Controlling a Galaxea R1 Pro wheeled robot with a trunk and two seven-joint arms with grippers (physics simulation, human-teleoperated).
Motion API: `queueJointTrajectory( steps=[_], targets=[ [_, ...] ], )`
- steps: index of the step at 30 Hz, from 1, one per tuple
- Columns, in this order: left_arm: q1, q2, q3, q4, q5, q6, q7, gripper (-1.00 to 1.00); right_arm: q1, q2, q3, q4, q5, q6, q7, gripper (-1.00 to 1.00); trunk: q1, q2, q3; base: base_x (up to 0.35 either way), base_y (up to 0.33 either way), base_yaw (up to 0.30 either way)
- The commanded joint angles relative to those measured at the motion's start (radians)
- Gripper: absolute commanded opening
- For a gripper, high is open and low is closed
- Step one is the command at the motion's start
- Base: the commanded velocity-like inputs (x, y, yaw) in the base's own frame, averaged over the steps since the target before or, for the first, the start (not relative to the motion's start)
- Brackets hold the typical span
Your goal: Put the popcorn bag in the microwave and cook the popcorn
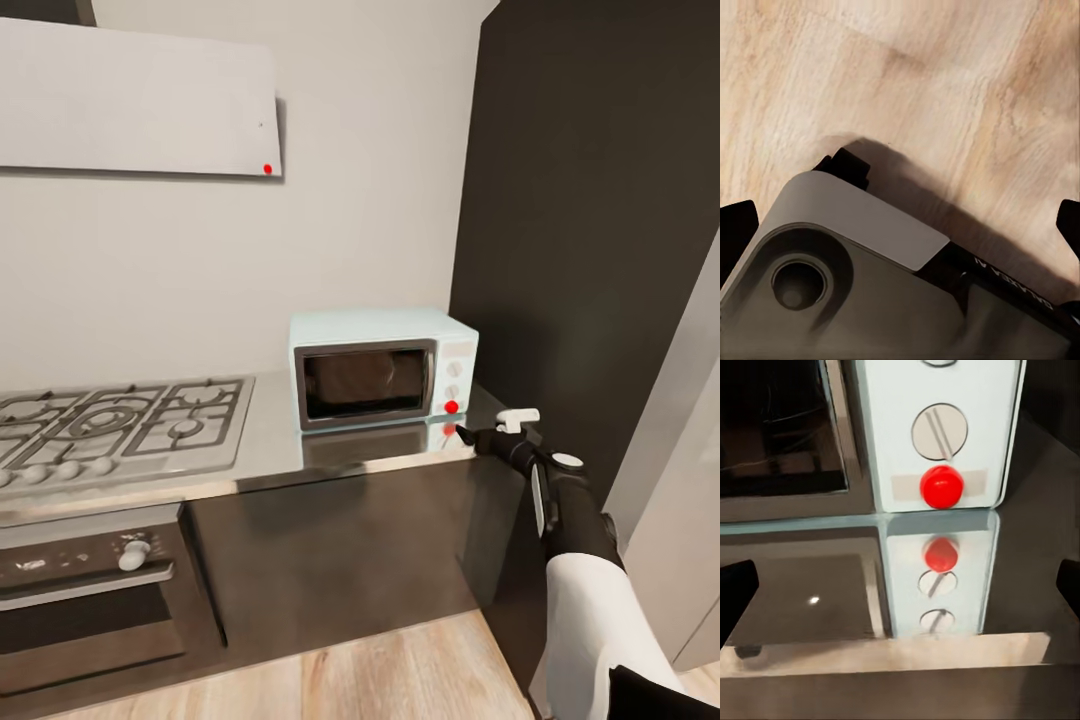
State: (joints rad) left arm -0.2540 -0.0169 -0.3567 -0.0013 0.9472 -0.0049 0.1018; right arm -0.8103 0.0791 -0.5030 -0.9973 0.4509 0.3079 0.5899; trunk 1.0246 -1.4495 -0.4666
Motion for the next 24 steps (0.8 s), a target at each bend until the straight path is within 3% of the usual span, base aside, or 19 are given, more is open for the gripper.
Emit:
queueJointTrajectory(
  steps=[1,10,20,21,24],
  targets=[
    [-0.001,0.000,-0.008,0.000,0.007,0.000,0.004,1.00,-0.001,0.002,-0.004,0.000,0.011,0.003,0.008,1.00,0.000,-0.001,-0.001,0.235,-0.177,0.000],
    [-0.001,0.001,-0.008,0.000,0.007,-0.001,0.004,1.00,-0.001,0.001,-0.003,0.037,0.015,0.002,0.005,1.00,0.000,-0.001,-0.001,0.221,-0.164,0.000],
    [-0.001,0.002,-0.008,0.000,0.007,-0.001,0.004,1.00,0.009,0.002,-0.002,0.086,0.019,0.001,0.037,1.00,0.000,-0.001,-0.001,0.014,-0.010,0.000],
    [-0.001,0.002,-0.008,0.000,0.007,-0.001,0.004,1.00,0.009,0.002,-0.003,0.092,0.020,0.000,0.061,-1.00,0.000,-0.001,-0.001,0.000,0.000,0.000],
    [-0.001,0.002,-0.008,0.000,0.007,-0.001,0.004,1.00,0.010,0.002,-0.002,0.096,0.023,-0.001,0.089,-1.00,0.000,-0.001,-0.001,0.000,0.000,0.000]
  ],
)
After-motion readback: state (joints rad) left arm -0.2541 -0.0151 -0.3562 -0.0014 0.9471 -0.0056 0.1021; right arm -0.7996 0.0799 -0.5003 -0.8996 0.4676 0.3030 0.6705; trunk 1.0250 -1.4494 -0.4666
